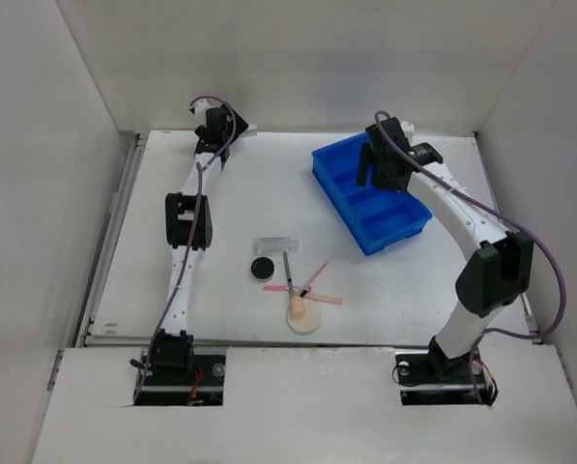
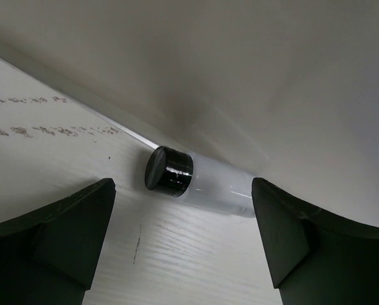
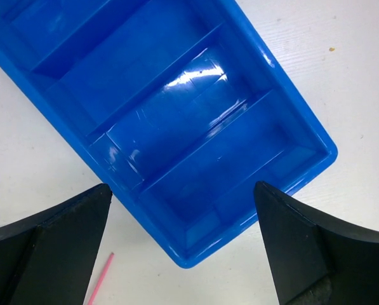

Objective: Organize the makeup

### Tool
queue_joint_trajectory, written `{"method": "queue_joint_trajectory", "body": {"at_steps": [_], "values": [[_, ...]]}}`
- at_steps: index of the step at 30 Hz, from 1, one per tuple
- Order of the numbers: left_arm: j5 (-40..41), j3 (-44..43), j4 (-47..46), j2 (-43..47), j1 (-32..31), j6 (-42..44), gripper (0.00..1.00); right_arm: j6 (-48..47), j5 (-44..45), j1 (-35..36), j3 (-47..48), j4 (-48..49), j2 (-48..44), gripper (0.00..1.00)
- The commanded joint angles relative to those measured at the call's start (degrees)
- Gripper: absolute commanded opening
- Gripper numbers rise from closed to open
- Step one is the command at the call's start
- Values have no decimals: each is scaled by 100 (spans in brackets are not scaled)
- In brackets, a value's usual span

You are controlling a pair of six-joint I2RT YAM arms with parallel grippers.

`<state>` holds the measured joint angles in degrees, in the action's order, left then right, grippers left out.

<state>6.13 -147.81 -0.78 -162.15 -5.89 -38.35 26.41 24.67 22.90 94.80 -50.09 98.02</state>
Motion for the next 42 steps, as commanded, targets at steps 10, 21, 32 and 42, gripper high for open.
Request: {"method": "queue_joint_trajectory", "body": {"at_steps": [10,21,32,42], "values": [[99,-626,-1109,-326,0,-384,86,83,100,-13,275,-195,349,100],[-24,-626,-1302,-432,0,-489,86,83,205,-13,390,-300,534,100],[-692,-161,-1584,-90,-61,-306,89,83,258,-13,390,-300,640,100],[-1210,866,-1680,701,-359,-24,93,83,364,-13,284,-300,640,100]]}}
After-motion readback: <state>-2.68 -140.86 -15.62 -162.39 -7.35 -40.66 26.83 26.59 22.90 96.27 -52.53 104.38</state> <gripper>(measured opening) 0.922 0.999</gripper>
